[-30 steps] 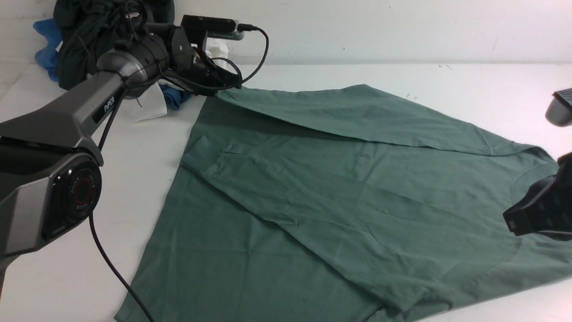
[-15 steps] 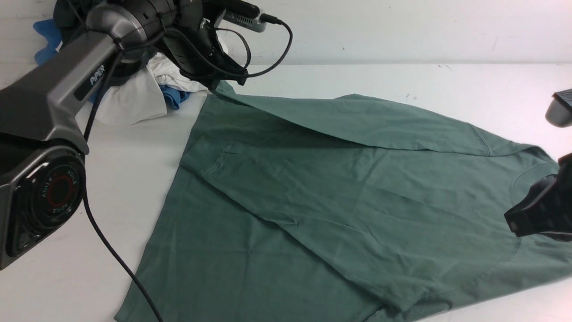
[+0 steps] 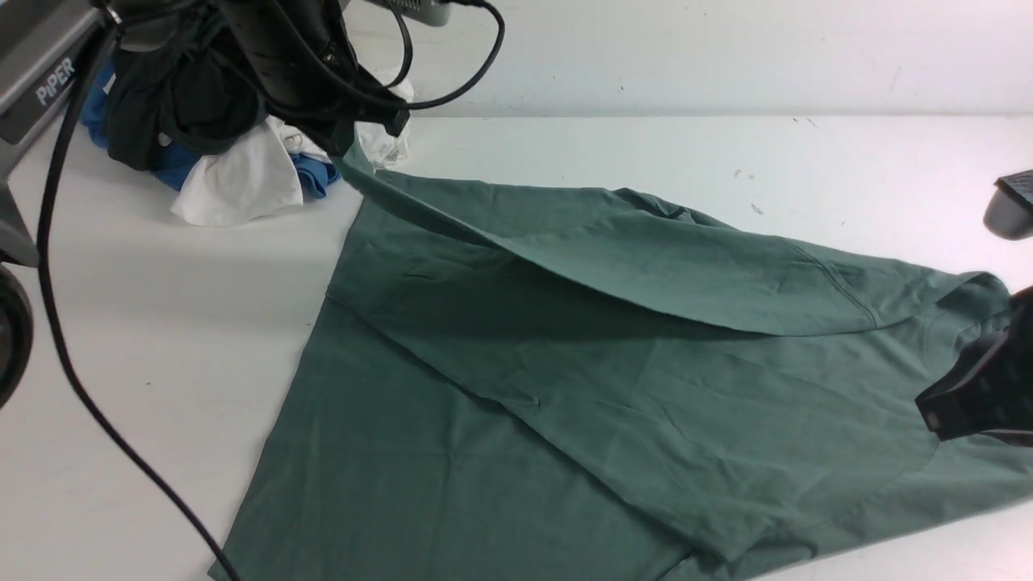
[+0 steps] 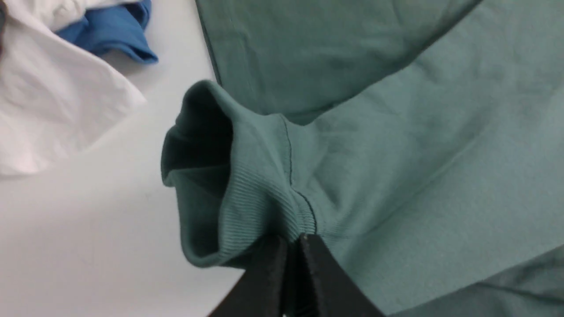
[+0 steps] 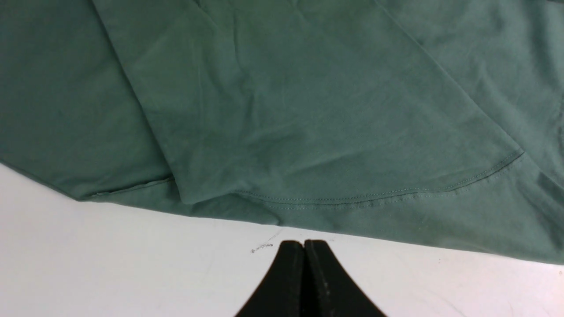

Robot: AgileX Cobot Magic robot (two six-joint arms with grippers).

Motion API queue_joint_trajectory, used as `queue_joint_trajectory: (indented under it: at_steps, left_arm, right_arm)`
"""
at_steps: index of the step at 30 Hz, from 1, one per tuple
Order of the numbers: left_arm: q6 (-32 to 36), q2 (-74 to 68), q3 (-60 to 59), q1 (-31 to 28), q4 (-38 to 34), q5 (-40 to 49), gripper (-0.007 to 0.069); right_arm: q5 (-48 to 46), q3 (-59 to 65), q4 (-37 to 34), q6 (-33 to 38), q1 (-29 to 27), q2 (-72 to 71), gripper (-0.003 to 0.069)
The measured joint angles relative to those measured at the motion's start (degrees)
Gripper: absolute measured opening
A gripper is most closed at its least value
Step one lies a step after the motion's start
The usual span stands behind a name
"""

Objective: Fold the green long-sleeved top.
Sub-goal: Use the left arm to drag and drop the cuff onto the cuff closest to the left arm

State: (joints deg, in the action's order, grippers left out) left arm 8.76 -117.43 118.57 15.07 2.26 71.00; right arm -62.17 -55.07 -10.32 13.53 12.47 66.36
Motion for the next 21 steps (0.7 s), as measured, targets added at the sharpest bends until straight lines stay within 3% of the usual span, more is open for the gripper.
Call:
queue_joint_trajectory:
  at_steps: [12,17,21]
  left_arm:
    - [0.0,2.51,-21.73,0.05,-0.18,-0.58,0.0008]
    - [0.0,2.51,-25.66,0.05,-0.12,-0.63,0.0116]
    - [0.0,2.85,-25.26,0.05,-0.19,-0.74,0.0286]
  right_arm:
    - [-0.17,0.0,0.0,0.05,0.0,0.0,-0.0015]
    - [-0.43,0.0,0.0,0.05,0.0,0.0,-0.0015]
    - [-3.1,-0.9,0.0,0.05,0.0,0.0,-0.0015]
